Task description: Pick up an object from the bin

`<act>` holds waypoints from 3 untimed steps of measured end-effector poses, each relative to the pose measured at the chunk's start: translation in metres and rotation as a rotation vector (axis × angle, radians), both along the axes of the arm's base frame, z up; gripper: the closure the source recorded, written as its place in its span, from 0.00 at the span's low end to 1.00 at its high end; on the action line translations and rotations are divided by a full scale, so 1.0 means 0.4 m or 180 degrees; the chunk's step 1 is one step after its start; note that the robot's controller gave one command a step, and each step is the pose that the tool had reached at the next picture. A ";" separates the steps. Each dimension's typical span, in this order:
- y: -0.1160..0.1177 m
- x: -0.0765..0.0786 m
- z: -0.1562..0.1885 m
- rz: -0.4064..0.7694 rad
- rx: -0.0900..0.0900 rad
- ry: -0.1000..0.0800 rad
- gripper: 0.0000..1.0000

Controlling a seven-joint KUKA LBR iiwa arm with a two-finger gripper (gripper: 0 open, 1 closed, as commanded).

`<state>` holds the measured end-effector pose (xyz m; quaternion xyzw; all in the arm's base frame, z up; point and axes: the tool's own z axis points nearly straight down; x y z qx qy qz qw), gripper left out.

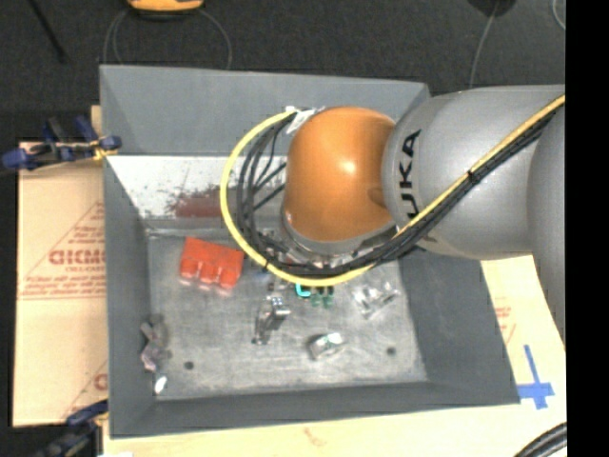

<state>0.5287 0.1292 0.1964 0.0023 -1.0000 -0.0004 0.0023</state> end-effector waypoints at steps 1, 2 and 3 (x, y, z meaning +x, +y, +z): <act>0.039 0.123 -0.152 -0.0506 0.0003 -0.0021 0.00; 0.047 0.156 -0.256 -0.0670 0.0003 -0.0056 0.00; 0.207 0.136 -0.286 0.0051 0.0008 -0.0035 0.00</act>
Offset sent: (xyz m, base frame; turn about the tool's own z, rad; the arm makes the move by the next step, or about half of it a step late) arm 0.0485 0.0161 -0.0592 0.1616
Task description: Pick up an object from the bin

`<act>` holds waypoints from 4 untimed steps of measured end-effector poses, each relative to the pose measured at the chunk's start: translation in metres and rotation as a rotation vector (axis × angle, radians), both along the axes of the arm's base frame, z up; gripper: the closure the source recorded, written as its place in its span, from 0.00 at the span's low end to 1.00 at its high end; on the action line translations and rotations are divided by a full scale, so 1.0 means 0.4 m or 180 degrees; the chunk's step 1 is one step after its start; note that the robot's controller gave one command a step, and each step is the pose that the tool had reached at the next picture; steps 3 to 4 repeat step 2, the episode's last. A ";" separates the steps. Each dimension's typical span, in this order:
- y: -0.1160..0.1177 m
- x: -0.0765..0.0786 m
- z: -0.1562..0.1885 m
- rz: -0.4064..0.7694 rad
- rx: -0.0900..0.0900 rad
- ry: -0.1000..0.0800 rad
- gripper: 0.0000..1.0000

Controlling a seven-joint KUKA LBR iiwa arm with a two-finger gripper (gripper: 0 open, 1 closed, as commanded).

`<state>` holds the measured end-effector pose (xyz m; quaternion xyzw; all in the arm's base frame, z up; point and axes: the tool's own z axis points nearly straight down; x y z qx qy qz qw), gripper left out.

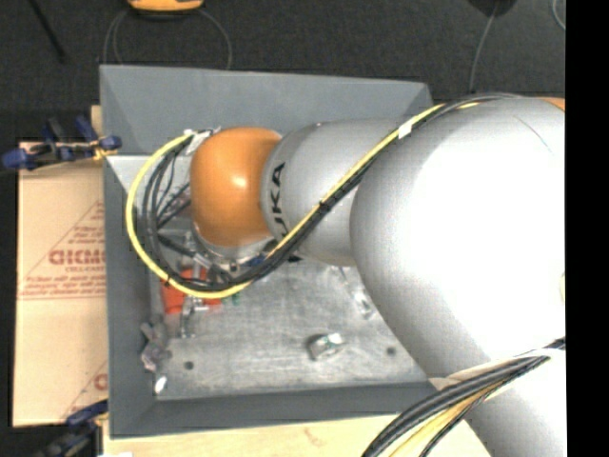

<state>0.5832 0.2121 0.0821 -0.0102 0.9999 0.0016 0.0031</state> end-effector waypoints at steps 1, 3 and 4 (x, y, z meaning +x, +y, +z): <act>-0.003 0.001 0.000 -0.0015 0.0001 0.0001 1.00; -0.027 0.018 0.295 0.0389 -0.0006 -0.0019 1.00; -0.027 0.018 0.295 0.0389 -0.0006 -0.0019 1.00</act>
Offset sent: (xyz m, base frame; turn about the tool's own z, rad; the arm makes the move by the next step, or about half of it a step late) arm 0.0000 0.0000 0.0000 0.0000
